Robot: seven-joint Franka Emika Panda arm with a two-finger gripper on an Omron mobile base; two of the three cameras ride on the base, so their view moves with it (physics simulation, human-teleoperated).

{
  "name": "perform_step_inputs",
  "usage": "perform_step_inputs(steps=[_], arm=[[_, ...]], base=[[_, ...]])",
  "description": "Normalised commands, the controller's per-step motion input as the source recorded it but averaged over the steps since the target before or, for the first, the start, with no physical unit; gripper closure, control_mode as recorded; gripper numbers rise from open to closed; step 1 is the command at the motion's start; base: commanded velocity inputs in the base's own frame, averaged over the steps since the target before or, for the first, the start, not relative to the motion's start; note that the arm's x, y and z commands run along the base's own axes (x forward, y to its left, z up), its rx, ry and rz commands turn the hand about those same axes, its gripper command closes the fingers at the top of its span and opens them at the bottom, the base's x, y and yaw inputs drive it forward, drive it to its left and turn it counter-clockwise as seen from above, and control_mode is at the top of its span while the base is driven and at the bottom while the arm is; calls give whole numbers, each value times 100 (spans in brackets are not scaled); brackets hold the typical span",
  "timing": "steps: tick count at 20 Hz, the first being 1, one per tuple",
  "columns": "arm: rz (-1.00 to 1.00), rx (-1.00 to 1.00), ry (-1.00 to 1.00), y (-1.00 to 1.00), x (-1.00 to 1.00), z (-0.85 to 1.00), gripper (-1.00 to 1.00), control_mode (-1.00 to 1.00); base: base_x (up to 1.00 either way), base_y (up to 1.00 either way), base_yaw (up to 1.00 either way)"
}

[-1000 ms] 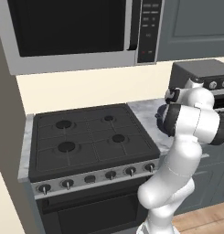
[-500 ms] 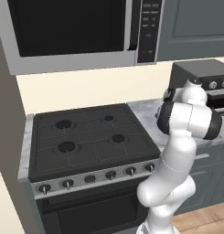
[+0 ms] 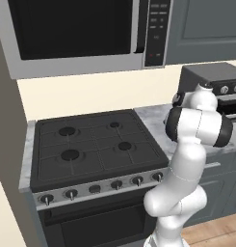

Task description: Turn on the sink faucet. Then move the lemon from the counter to the sink. Turn off the sink. Move the vegetable from the sink to the pot next to the stove. Finally move the pot to the rear left burner.

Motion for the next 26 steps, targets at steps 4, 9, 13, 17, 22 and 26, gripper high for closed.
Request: perform_step_inputs(steps=[4,9,13,17,22,26], arm=[[4,0,-2,34,-15,34,-100,-100],[16,0,0,44,-3,17,-100,-100],[24,-2,0,44,0,0,-100,-100],[28,-5,-1,3,0,0,-100,-100],[31,-6,0,0,0,-5,-100,-100],[29,-7,0,0,0,-18,-100,-100]], base=[[0,0,0],[0,0,0],[0,0,0],[0,0,0],[0,0,0],[0,0,0]])
